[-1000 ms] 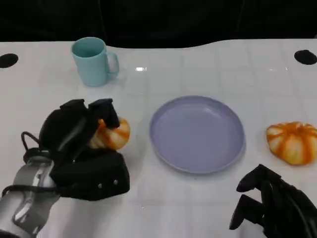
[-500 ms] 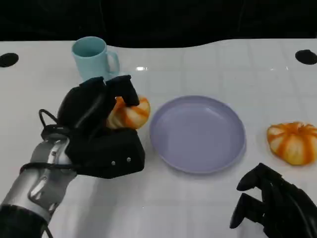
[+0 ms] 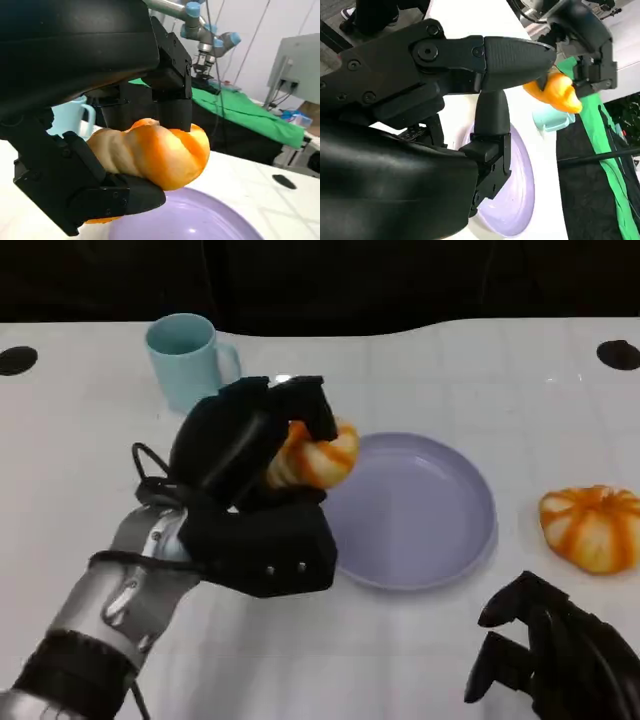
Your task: Grasp the bread from the table and place it into the plate.
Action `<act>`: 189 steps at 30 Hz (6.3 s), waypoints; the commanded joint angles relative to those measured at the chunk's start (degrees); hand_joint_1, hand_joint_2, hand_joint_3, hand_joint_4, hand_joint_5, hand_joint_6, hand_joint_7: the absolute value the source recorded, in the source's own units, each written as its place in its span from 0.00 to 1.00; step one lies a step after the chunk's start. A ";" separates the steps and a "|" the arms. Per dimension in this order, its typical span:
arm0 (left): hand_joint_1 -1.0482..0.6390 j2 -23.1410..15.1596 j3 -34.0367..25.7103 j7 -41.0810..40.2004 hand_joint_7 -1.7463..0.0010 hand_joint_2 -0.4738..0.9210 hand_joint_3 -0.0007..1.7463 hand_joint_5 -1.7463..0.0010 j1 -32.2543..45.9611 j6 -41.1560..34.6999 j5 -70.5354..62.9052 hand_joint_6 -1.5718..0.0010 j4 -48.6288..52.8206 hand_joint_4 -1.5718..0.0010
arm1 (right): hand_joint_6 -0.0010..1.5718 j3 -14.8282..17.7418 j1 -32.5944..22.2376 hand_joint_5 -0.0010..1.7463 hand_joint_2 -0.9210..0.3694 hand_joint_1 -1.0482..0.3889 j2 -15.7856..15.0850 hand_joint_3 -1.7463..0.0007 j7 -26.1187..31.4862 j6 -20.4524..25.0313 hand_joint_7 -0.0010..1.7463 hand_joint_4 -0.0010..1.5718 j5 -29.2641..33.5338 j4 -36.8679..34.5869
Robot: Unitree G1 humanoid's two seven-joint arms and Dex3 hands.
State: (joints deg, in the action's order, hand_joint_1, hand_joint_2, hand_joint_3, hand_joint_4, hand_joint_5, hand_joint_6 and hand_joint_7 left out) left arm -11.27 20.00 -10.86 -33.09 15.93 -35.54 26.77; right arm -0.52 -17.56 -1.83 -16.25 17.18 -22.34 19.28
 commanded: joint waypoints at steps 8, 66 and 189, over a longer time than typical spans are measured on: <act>0.54 1.37 1.41 -1.53 0.00 0.64 0.72 0.00 -4.11 2.49 -0.57 0.56 5.23 0.44 | 0.25 0.24 -0.65 1.00 0.00 0.37 -0.35 0.71 -0.43 -0.94 0.97 0.40 -0.37 0.37; 0.04 4.12 12.05 15.44 0.99 1.00 0.35 1.00 -13.63 -3.97 -5.09 0.97 14.14 1.00 | 0.24 0.27 -1.15 1.00 0.00 0.37 -0.24 0.73 -0.39 -1.18 0.98 0.39 -0.54 0.83; 0.28 11.36 -22.19 43.45 0.00 1.00 0.20 0.00 41.53 -14.57 67.39 0.66 -24.55 0.51 | 0.24 0.75 -0.54 1.00 0.00 0.37 -1.51 0.71 -0.70 -0.23 0.96 0.39 -0.92 1.67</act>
State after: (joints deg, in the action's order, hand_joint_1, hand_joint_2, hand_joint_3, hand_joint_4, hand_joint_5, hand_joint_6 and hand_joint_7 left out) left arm 0.25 -1.66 31.94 8.73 1.34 32.13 1.57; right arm -0.30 -18.33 -2.66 -16.40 18.21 -23.23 21.44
